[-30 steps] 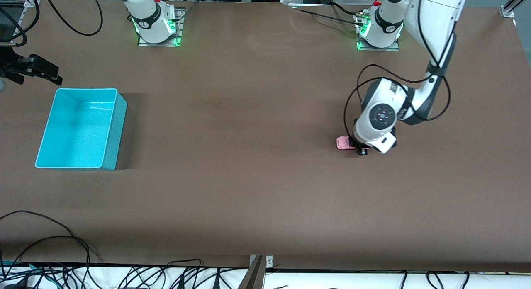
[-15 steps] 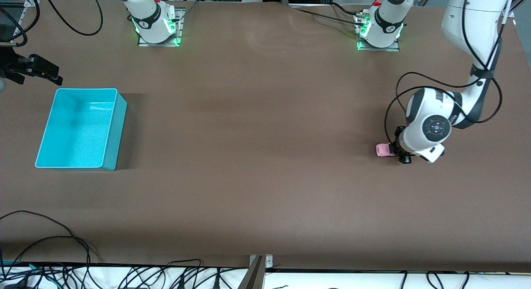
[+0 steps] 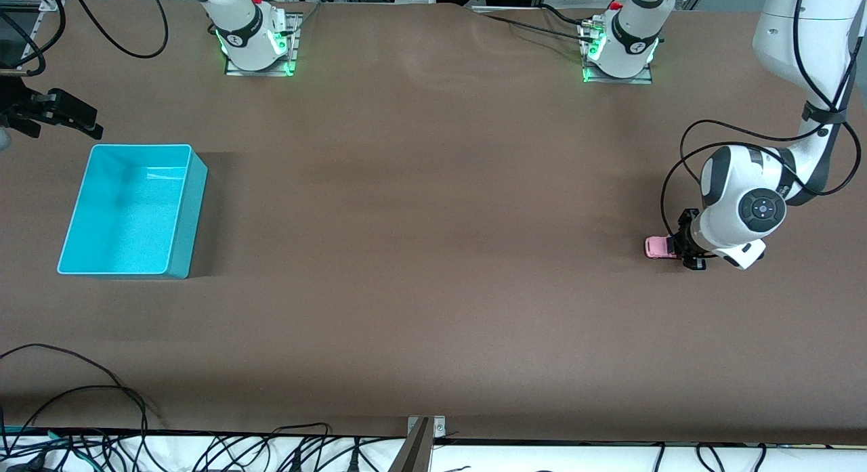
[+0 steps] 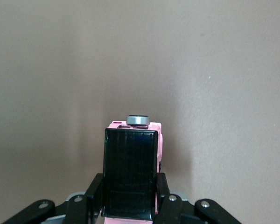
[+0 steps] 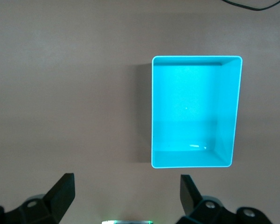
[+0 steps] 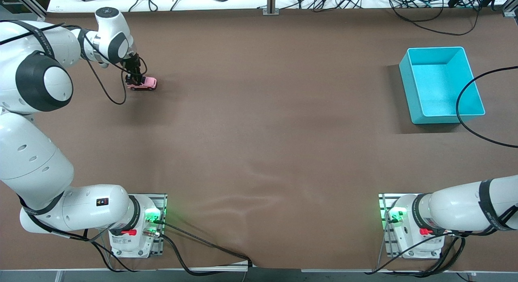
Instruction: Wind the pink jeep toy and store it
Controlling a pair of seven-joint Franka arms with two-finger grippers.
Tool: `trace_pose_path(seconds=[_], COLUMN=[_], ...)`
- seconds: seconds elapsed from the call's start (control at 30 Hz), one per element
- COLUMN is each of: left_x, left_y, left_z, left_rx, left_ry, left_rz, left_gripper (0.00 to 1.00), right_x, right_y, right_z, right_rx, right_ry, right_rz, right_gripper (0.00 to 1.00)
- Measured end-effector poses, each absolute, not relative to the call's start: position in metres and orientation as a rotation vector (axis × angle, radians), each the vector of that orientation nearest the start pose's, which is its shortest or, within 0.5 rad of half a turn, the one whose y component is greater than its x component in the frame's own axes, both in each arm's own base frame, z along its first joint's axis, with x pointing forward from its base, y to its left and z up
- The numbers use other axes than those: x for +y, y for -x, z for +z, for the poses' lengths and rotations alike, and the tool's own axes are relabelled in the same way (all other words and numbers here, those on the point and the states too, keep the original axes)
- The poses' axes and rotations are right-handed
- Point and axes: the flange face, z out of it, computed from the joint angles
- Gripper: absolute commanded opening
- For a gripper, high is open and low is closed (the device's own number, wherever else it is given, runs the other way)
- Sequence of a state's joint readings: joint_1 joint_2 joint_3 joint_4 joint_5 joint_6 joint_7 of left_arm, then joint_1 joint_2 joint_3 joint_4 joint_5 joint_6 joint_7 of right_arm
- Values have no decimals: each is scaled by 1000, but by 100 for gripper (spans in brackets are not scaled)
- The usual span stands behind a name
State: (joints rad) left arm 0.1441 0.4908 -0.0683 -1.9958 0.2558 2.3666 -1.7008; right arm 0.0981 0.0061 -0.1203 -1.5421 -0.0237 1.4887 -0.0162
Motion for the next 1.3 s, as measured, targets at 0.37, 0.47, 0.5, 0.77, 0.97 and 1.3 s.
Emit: trace_pose_path(seconds=[0.37,0.47,0.5,0.77,0.97,1.3], left_x=[57,66,68,76,74,55], left_y=[-597,-602,-604,-615,-619,-628], left_z=[203,218,225,321,415,522], left_rx=[2296,2286,2282,2157,1939,1435], left_ry=[-2411,-2460,-2479,-2595,-2688,-2867], left_rz=[12,-18,-30,-127,-121,-68], left_gripper=[100,100,100,100,100,100], right_x=[-15,-14,-14,-14,-14,-14], right_y=[-548,-548,-548,-548,-548,-548], right_z=[628,628,628,628,628,628], right_rx=[11,11,10,10,10,10], right_ry=[3163,3163,3163,3163,3163,3163], right_rz=[95,95,95,95,95,95], right_gripper=[100,100,100,100,100,100])
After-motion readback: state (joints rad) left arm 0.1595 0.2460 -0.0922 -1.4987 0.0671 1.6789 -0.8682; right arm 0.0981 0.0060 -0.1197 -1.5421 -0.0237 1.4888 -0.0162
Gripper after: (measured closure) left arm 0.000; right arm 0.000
